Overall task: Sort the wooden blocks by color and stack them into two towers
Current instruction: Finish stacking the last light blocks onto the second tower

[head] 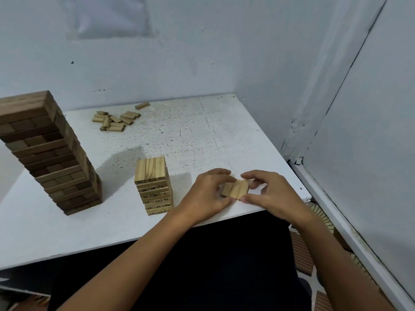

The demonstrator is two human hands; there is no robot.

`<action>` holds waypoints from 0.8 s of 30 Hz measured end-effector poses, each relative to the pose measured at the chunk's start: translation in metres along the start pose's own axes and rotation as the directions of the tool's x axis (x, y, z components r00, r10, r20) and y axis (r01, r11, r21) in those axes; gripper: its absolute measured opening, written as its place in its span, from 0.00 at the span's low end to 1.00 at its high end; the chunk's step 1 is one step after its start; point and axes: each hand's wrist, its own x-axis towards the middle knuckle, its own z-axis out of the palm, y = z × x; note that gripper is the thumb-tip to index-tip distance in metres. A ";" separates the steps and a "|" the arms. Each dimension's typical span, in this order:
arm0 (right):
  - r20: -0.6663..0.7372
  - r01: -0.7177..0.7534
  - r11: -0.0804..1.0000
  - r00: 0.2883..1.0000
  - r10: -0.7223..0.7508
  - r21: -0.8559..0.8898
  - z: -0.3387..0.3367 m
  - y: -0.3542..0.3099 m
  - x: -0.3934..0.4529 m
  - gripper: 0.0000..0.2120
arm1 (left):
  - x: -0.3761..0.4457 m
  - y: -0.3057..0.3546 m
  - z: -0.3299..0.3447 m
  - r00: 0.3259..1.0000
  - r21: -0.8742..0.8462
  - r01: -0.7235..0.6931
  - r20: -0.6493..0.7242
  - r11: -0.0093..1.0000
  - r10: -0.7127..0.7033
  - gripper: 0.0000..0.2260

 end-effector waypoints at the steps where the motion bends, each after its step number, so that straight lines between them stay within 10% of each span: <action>1: -0.009 -0.008 1.000 1.000 0.008 0.006 -0.001 0.000 0.001 0.20 | -0.001 0.002 0.000 1.000 -0.011 0.012 -0.006 1.000 -0.013 0.22; 18: -0.141 -0.110 0.990 0.983 0.122 0.086 0.005 -0.011 -0.002 0.06 | 0.001 0.005 0.003 0.999 -0.226 0.001 0.051 0.974 0.010 0.38; 24: -0.247 0.005 0.709 0.939 0.239 0.705 0.022 -0.016 0.001 0.10 | -0.001 0.025 0.014 0.945 -0.810 0.071 -0.133 0.583 -0.299 0.23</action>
